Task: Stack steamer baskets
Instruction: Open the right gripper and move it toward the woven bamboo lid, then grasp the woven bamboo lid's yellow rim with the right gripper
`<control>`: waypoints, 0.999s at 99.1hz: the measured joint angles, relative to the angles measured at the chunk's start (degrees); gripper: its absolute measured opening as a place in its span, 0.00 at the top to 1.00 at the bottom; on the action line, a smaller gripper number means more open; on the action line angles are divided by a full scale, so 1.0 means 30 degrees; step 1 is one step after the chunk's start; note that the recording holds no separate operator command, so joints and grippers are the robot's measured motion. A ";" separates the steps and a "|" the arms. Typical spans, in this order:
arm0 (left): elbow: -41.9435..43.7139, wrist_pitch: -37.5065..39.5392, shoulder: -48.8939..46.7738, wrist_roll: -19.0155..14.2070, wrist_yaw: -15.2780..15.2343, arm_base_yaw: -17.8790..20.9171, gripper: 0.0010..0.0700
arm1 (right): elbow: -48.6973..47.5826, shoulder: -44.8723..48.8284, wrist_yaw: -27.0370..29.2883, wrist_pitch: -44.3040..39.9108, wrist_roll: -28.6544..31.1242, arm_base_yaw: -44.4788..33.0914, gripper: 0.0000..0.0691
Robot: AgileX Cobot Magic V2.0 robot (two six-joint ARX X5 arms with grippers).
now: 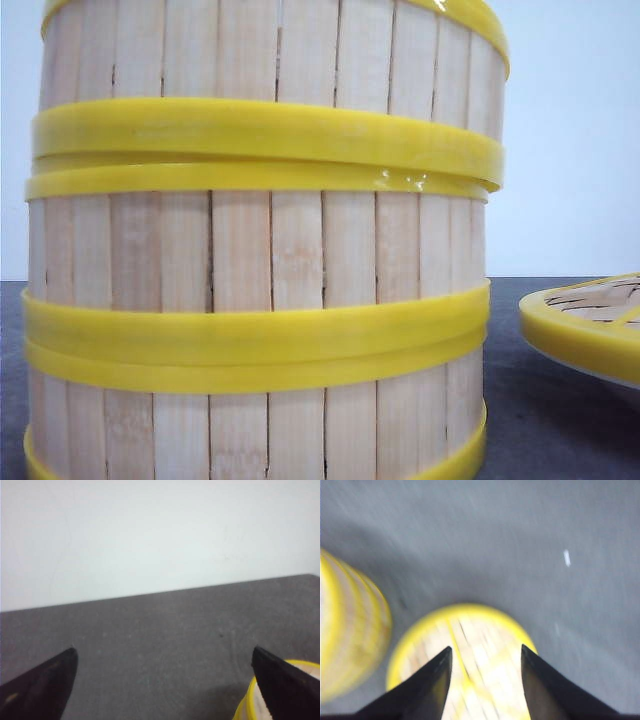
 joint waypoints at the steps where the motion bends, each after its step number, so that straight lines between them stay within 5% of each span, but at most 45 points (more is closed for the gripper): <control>1: -0.0022 0.0066 0.0000 0.0000 0.0000 0.0000 0.04 | -0.0437 -0.0262 0.0036 0.0000 0.0000 -0.0087 0.63; 15: -0.0240 0.1071 0.0102 0.0000 0.0066 0.0000 0.04 | -0.5646 -0.3104 0.0066 0.0000 0.0000 -0.1078 0.63; 33: -0.0291 0.1566 0.0692 0.0000 0.0874 0.0000 0.04 | -0.8888 -0.3082 -0.0845 0.0007 0.0007 -0.1282 0.63; 52: -0.0342 0.1472 0.1115 -0.0007 0.0998 0.0000 0.04 | -0.9449 -0.2958 -0.3308 0.2208 0.0379 -0.1282 0.59; 99: -0.0342 0.0466 0.0903 -0.0095 0.0998 0.0000 0.04 | -0.9391 0.1195 -0.3475 0.3672 0.0590 -0.1282 0.59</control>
